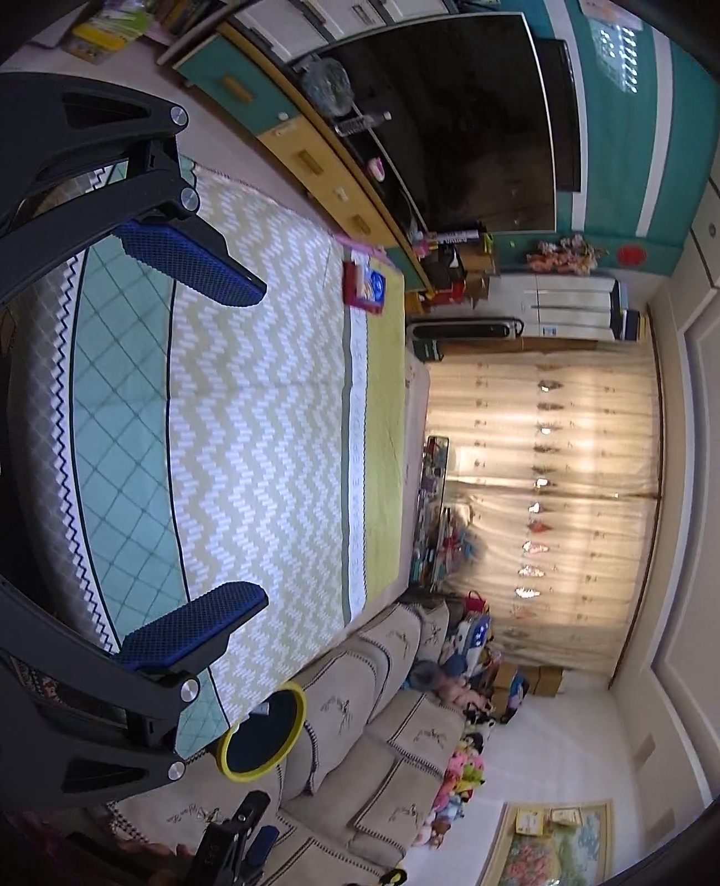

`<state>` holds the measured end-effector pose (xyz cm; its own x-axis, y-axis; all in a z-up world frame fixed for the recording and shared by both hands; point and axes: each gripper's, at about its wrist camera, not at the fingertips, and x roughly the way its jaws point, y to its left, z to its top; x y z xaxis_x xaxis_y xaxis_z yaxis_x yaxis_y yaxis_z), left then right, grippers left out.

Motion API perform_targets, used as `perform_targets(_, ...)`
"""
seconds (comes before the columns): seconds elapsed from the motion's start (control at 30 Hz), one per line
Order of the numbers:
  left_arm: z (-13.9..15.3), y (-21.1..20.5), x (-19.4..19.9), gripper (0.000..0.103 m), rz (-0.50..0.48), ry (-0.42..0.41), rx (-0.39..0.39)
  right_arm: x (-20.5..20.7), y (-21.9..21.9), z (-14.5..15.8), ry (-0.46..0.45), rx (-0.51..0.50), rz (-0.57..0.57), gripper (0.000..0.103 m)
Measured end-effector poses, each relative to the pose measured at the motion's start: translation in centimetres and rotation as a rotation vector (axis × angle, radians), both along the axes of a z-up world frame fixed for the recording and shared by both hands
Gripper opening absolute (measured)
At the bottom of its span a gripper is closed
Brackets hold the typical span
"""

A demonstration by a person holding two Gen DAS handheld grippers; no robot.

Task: Collect trash

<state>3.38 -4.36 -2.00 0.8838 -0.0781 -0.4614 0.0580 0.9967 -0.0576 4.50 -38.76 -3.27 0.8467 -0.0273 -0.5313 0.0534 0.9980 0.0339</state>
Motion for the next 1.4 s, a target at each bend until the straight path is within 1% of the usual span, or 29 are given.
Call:
perform_targets(0.23, 0.7, 0.4, 0.3, 0.098, 0.015, -0.011, -0.001, 0.2, 0.3, 0.1, 0.0, 0.001, 0.005, 0.096)
perform_targets(0.57, 1.7, -0.2, 0.4, 0.098, -0.002, -0.021, -0.003, 0.2, -0.2, 0.1, -0.008, 0.016, -0.002, 0.096)
perform_targets(0.93, 1.7, -1.0, 0.1, 0.098, -0.011, -0.025, 0.006, 0.1, -0.4, 0.0, -0.011, 0.023, -0.009, 0.096)
perform_targets(1.4, 1.5, -0.5, 0.3, 0.098, -0.01, -0.026, 0.002, 0.2, -0.4, -0.1, -0.01, 0.03, -0.004, 0.096)
